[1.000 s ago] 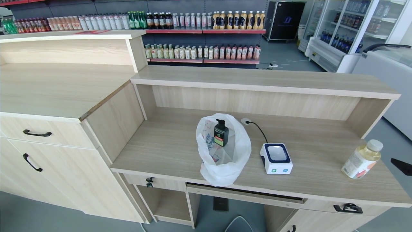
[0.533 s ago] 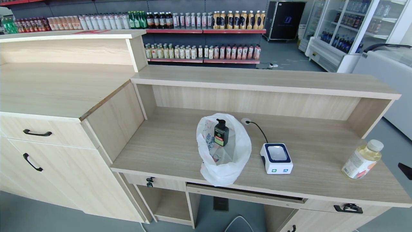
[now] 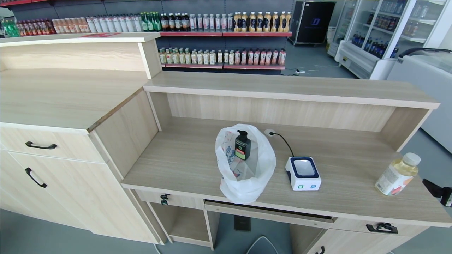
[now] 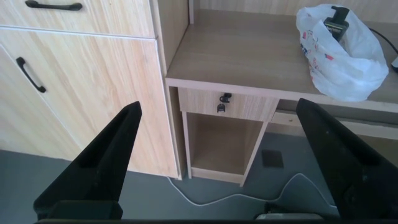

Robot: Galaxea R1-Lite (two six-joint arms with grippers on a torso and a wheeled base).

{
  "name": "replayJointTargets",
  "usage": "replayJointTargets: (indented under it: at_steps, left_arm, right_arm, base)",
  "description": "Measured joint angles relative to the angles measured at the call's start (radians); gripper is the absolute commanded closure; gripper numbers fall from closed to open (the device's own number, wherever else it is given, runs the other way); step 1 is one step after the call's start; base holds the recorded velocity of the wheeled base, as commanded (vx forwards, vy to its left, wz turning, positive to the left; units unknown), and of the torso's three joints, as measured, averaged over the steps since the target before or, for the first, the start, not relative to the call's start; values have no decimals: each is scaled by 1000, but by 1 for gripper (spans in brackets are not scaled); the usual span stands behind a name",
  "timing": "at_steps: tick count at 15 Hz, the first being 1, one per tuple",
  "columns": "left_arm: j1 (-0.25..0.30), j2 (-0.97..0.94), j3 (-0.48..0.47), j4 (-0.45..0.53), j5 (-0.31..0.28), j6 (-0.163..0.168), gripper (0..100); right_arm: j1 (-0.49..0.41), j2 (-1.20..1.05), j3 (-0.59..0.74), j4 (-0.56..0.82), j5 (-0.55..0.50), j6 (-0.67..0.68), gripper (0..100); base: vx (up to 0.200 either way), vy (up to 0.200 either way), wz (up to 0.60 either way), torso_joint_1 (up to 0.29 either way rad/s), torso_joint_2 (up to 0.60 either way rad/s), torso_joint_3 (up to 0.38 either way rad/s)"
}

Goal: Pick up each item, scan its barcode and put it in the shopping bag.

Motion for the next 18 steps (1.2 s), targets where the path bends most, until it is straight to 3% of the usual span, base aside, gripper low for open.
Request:
replayJointTargets:
  at_steps: [18]
  left_arm:
    - [0,0,0,0,0,0,0]
  right_arm:
    - [221,183,-178,-1,-115,-3,0]
  base:
    - [0,0,0,0,0,0]
